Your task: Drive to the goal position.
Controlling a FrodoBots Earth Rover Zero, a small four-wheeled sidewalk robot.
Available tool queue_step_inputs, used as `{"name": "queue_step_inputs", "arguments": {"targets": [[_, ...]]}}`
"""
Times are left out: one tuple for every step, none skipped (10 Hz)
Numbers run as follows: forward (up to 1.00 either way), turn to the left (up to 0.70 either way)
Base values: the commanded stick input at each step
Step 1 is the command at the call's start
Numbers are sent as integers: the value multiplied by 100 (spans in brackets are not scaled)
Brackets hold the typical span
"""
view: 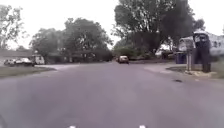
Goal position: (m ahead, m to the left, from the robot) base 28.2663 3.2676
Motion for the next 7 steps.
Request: {"name": "queue_step_inputs", "arguments": {"targets": [[100,0],[100,0],[100,-20],[100,0],[100,0],[100,0],[100,0]]}}
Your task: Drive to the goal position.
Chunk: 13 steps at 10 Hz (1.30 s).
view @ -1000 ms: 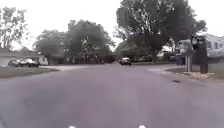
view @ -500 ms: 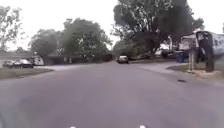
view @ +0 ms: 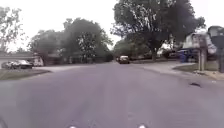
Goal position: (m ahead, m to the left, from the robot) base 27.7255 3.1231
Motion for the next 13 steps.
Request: {"name": "queue_step_inputs", "arguments": {"targets": [[100,0],[100,0],[100,0],[100,0],[100,0],[100,0],[100,0],[100,0],[100,0],[100,0],[100,0],[100,0],[100,0]]}}
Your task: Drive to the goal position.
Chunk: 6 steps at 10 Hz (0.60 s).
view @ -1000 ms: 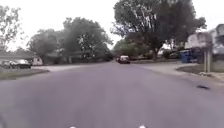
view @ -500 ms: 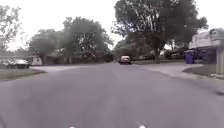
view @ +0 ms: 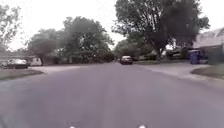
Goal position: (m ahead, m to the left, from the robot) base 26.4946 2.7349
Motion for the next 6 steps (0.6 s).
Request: {"name": "queue_step_inputs", "arguments": {"targets": [[100,-4],[100,-22],[100,-31],[100,-31],[100,-24],[100,-12]]}}
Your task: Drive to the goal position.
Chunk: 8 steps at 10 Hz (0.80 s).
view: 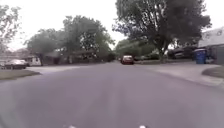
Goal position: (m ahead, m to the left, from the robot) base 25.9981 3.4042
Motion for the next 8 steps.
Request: {"name": "queue_step_inputs", "arguments": {"targets": [[100,0],[100,0],[100,0],[100,0],[100,0],[100,0],[100,0],[100,0]]}}
